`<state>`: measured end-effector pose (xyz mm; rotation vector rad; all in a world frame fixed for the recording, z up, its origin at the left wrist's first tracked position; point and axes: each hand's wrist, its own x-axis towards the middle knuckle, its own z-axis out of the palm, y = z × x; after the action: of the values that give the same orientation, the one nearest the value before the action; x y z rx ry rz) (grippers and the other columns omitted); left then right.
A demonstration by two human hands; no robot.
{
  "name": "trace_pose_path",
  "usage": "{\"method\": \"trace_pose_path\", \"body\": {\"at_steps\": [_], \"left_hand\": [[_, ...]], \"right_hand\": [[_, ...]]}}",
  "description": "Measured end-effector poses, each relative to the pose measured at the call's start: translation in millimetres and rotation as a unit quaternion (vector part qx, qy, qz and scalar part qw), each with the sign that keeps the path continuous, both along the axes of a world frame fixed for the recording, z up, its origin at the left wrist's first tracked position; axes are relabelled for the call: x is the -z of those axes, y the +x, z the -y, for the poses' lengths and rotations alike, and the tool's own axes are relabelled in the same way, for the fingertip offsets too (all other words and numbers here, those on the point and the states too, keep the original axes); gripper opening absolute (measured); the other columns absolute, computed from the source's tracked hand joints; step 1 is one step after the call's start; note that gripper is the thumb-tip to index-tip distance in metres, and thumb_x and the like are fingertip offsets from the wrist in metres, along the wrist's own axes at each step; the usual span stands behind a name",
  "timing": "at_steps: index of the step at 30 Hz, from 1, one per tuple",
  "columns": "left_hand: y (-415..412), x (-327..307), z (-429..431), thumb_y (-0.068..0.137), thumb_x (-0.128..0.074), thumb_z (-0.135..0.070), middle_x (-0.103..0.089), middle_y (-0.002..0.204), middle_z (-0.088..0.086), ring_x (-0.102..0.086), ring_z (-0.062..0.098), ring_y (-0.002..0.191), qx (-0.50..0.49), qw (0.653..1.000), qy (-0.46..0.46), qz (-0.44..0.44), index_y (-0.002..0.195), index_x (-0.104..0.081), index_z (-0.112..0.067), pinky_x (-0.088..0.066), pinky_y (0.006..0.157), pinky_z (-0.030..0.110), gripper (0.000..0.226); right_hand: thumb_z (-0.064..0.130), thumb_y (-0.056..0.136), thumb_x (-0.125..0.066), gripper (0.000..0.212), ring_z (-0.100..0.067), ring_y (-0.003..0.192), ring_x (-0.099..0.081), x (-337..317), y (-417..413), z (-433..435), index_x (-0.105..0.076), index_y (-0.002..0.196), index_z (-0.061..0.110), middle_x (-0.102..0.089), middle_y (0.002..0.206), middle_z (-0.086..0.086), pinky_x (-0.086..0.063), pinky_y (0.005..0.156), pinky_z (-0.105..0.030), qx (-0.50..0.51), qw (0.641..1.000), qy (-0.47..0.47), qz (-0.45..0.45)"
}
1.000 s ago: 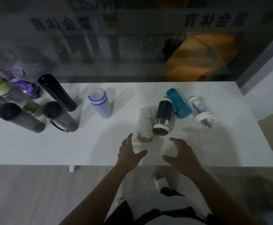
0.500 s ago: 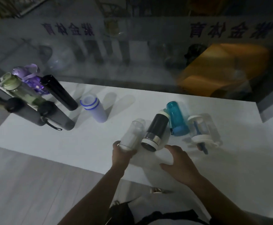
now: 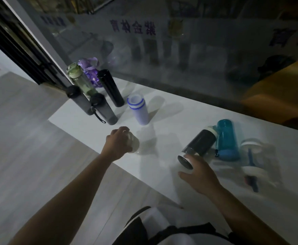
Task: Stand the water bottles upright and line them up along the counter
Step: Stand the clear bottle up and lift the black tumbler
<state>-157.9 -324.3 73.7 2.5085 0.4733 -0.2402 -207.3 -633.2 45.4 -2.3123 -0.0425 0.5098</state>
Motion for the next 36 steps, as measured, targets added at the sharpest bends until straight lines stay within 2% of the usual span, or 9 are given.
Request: {"method": "trace_pose_path", "body": {"at_steps": [7,13,16,18,20,24,26,31,36], "left_hand": [[14,-16,2,0.066,-0.076,-0.012,-0.046,0.125,0.002,-0.05,0.03,0.103,0.08,0.995,0.063,-0.021,0.122,-0.053,-0.034,-0.052,0.085,0.041,0.065],[15,-10,4,0.07,-0.074,-0.013,-0.043,0.133,-0.001,-0.048,0.03,0.114,0.117,0.99,0.077,-0.022,0.125,-0.049,-0.038,-0.053,0.088,0.045,0.065],[18,-13,4,0.073,-0.078,-0.021,-0.038,0.141,0.003,-0.042,0.033,0.124,0.139,0.982,0.118,-0.056,0.134,-0.044,-0.037,-0.047,0.098,0.046,0.072],[21,-19,12,0.073,-0.079,-0.036,-0.031,0.15,0.005,-0.032,0.033,0.135,0.164,0.97,0.165,-0.074,0.141,-0.038,-0.037,-0.034,0.108,0.047,0.079],[24,-28,31,0.075,-0.076,-0.048,-0.029,0.155,0.006,-0.025,0.032,0.141,0.192,0.965,0.173,-0.044,0.144,-0.035,-0.036,-0.025,0.112,0.046,0.081],[24,-22,88,0.078,-0.07,-0.053,-0.034,0.155,0.004,-0.031,0.03,0.14,0.235,0.968,0.058,0.066,0.148,-0.03,-0.03,-0.03,0.113,0.045,0.084],[22,-6,119,0.077,-0.069,-0.057,-0.029,0.158,0.001,-0.027,0.026,0.144,0.239,0.968,-0.002,0.079,0.151,-0.022,-0.029,-0.028,0.115,0.05,0.092],[11,49,168,0.07,-0.076,-0.059,-0.016,0.162,0.002,-0.018,0.028,0.147,0.238,0.966,-0.089,-0.052,0.153,-0.007,-0.032,-0.024,0.117,0.053,0.111],[-2,73,184,0.071,-0.076,-0.055,-0.03,0.152,0.003,-0.032,0.029,0.135,0.204,0.964,-0.139,-0.1,0.15,-0.014,-0.032,-0.035,0.107,0.047,0.104]], "right_hand": [[0.041,0.078,-0.069,0.067,-0.02,0.122,-0.049,3,-3,8,-0.045,0.139,0.025,-0.047,0.14,0.003,-0.043,0.097,-0.034,0.01,1.0,0.002,0.0],[0.04,0.079,-0.069,0.067,-0.023,0.124,-0.048,9,-8,10,-0.045,0.139,0.024,-0.043,0.144,0.001,-0.04,0.099,-0.033,0.022,1.0,-0.002,-0.002],[0.041,0.08,-0.067,0.066,-0.021,0.125,-0.048,8,-6,11,-0.043,0.14,0.025,-0.043,0.143,0.0,-0.041,0.099,-0.034,0.027,1.0,-0.006,-0.006],[0.043,0.081,-0.066,0.066,-0.02,0.123,-0.049,6,-6,11,-0.042,0.139,0.026,-0.045,0.141,0.001,-0.043,0.099,-0.036,0.035,0.999,-0.01,-0.003],[0.044,0.081,-0.066,0.063,-0.019,0.121,-0.05,6,-7,12,-0.044,0.137,0.026,-0.047,0.139,0.002,-0.045,0.098,-0.039,0.047,0.999,-0.013,-0.004],[0.047,0.077,-0.067,0.065,-0.02,0.119,-0.053,7,-10,20,-0.044,0.136,0.032,-0.05,0.138,0.002,-0.046,0.098,-0.042,0.074,0.997,-0.024,-0.023],[0.045,0.079,-0.067,0.064,-0.021,0.119,-0.054,6,-13,26,-0.044,0.137,0.03,-0.052,0.136,0.0,-0.046,0.098,-0.043,0.095,0.994,-0.032,-0.034],[0.05,0.082,-0.063,0.071,-0.023,0.127,-0.045,6,-34,34,-0.037,0.143,0.025,-0.045,0.143,-0.001,-0.038,0.107,-0.041,0.162,0.981,-0.089,-0.063],[0.05,0.085,-0.06,0.068,-0.021,0.13,-0.042,-5,-63,37,-0.034,0.144,0.029,-0.039,0.147,0.001,-0.035,0.109,-0.037,0.227,0.961,-0.106,-0.119]]}}
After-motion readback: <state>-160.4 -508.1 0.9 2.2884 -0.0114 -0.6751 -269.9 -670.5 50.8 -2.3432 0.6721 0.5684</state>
